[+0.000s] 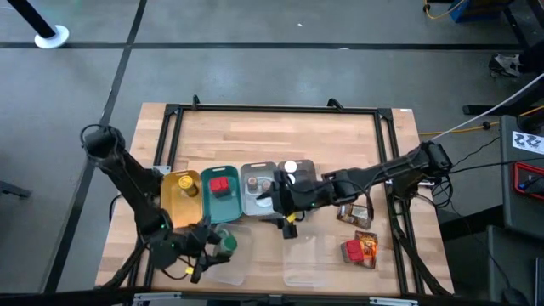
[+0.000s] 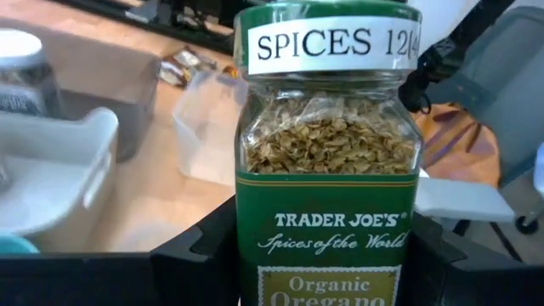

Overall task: Sort spices by type
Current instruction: Put the green seasoning bottle into the left transparent bin

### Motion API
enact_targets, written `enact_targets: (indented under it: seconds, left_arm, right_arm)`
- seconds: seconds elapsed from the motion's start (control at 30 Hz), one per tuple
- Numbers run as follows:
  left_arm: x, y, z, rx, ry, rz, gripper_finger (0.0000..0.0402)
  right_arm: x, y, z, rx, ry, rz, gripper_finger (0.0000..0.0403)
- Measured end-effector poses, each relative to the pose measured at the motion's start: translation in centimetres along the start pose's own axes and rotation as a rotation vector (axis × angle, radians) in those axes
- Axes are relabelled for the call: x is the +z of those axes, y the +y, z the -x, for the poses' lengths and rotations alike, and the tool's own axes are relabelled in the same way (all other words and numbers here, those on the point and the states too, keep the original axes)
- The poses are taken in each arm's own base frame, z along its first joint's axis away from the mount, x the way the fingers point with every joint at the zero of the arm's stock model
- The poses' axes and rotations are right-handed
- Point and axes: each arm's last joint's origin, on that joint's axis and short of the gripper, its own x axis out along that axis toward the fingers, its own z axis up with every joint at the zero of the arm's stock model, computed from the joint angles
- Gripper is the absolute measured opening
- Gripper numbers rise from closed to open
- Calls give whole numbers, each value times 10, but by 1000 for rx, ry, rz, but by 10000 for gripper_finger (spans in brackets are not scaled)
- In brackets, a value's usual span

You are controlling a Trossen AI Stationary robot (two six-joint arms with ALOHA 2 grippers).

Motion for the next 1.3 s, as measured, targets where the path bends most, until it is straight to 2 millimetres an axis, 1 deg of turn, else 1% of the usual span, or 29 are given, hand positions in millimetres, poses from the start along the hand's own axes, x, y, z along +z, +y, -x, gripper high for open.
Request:
enact_targets:
  seconds: [0.2, 0.3, 0.4, 0.53, 0.7, 0.83, 1.1, 1.3]
  left_arm:
    - [-25, -10, -2, -10, 27, 23, 194]
    - [-34, -12, -3, 17, 19, 11, 194]
    - [-42, -11, -5, 49, 10, -5, 194]
    - [-51, -11, -9, 96, -14, -27, 194]
    - [-66, -12, -17, 124, -45, -32, 194]
    - [-75, -13, -21, 135, -55, -24, 194]
    - [-91, -10, -28, 162, -53, 15, 194]
    - [-92, -9, -28, 166, -56, 14, 194]
  right_arm:
    - [1, 17, 3, -22, -9, -37, 292]
    - [-1, 27, 0, -35, -16, -46, 292]
    - [-5, 39, -7, -35, -19, -36, 292]
    - [-16, 56, -25, -54, -17, -20, 292]
    - [-33, 77, -52, -129, -36, -7, 292]
    - [-48, 87, -71, -175, -37, -1, 292]
    - [-71, 94, -105, -198, -87, -39, 291]
    - [-82, 95, -114, -261, -73, -35, 291]
